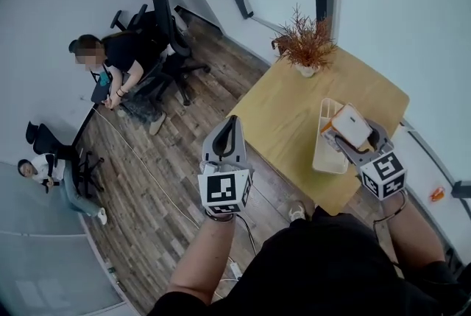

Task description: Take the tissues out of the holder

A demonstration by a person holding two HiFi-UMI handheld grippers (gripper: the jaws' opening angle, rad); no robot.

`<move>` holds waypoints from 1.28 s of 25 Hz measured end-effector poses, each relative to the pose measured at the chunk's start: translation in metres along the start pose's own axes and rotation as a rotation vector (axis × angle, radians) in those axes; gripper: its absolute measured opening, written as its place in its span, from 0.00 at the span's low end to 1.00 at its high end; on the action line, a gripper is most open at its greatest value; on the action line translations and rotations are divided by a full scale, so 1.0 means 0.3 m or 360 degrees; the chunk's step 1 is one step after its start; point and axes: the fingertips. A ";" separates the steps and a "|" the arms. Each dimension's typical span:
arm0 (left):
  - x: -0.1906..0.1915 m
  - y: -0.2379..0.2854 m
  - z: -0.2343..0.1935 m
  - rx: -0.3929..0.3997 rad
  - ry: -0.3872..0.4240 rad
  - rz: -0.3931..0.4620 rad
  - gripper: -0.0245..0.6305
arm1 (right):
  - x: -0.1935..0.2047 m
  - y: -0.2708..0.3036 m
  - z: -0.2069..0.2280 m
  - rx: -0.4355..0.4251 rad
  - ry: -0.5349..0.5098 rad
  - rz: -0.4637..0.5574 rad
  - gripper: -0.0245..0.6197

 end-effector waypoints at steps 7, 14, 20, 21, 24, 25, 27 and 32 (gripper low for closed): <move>-0.111 -0.026 -0.040 -0.0018 -0.0050 0.0087 0.04 | -0.103 -0.050 -0.031 -0.0010 -0.0013 0.0034 0.48; -0.211 -0.025 -0.079 -0.0066 -0.0079 0.0175 0.04 | -0.234 -0.093 0.000 0.0017 -0.0059 0.0116 0.48; -0.275 -0.031 -0.080 -0.0067 -0.0041 0.0212 0.04 | -0.315 -0.126 0.022 0.0033 -0.0062 0.0177 0.48; -0.280 -0.031 -0.082 -0.0067 -0.0037 0.0214 0.04 | -0.325 -0.129 0.025 0.0035 -0.0065 0.0186 0.48; -0.289 -0.033 -0.094 -0.0079 -0.0029 0.0218 0.04 | -0.351 -0.130 0.030 0.0037 -0.0078 0.0199 0.48; -0.291 -0.035 -0.099 -0.0083 -0.0028 0.0217 0.04 | -0.360 -0.130 0.030 0.0037 -0.0080 0.0201 0.48; -0.298 -0.034 -0.106 -0.0089 -0.0027 0.0215 0.04 | -0.384 -0.131 0.033 0.0033 -0.0075 0.0213 0.48; -0.294 -0.022 -0.096 -0.0087 -0.0020 0.0208 0.04 | -0.408 -0.129 0.046 0.0023 -0.0062 0.0238 0.48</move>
Point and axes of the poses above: the fingertips, and each gripper's own axes: y forward along the fingers, z to its right, x out of its underside, and after that the axes turned 10 degrees about y, right-handed
